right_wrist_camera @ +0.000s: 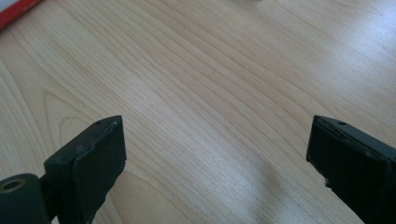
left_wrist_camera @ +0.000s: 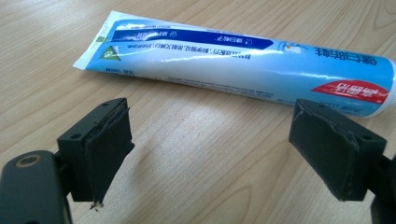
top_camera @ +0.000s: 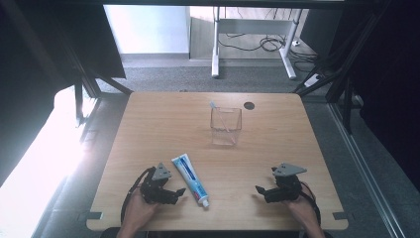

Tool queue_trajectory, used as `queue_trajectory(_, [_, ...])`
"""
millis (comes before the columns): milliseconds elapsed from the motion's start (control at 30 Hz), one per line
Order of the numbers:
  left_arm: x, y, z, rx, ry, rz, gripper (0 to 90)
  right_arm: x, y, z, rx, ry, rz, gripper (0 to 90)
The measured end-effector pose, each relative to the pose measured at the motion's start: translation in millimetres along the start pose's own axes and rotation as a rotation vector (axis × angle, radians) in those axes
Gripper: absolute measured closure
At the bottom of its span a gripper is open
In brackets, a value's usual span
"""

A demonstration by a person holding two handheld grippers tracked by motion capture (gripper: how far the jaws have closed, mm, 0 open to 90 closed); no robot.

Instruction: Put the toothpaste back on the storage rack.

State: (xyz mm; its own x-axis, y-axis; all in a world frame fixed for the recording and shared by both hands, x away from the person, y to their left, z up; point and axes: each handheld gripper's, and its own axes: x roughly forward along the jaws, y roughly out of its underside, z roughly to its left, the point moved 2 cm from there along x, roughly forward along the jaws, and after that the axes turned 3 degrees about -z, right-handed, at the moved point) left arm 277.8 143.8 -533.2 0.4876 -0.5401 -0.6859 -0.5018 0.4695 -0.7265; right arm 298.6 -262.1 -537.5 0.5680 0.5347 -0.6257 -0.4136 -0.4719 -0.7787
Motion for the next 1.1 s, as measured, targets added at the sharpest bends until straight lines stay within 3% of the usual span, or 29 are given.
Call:
queue_trajectory(200, [-1.5, -4.4, -1.2, 0.007, 0.006, 0.014, 15.8, 0.1, 1.3, -1.6, 0.002, 0.008, 0.000, 5.3])
queue_trajectory(433, [-5.0, -14.5, -6.5, 0.014, 0.047, -0.007, 36.5, 0.6, 1.9, -1.8, 0.006, 0.009, 0.013, 5.3])
queue_trajectory(567, [-2.6, -20.3, -11.1, 0.040, 0.043, -0.004, 43.3, 2.2, 3.9, -2.5, 0.007, 0.001, 0.040, 5.1])
queue_trajectory(767, [7.1, -31.1, -21.6, 0.082, 0.060, 0.012, 55.3, 2.5, 3.4, -1.1, 0.005, -0.002, 0.039, 5.1])
queue_trajectory(1100, [23.2, -48.5, -35.9, 0.078, 0.113, 0.015, 86.7, 1.2, 3.5, -2.6, 0.011, 0.003, 0.030, 5.4])
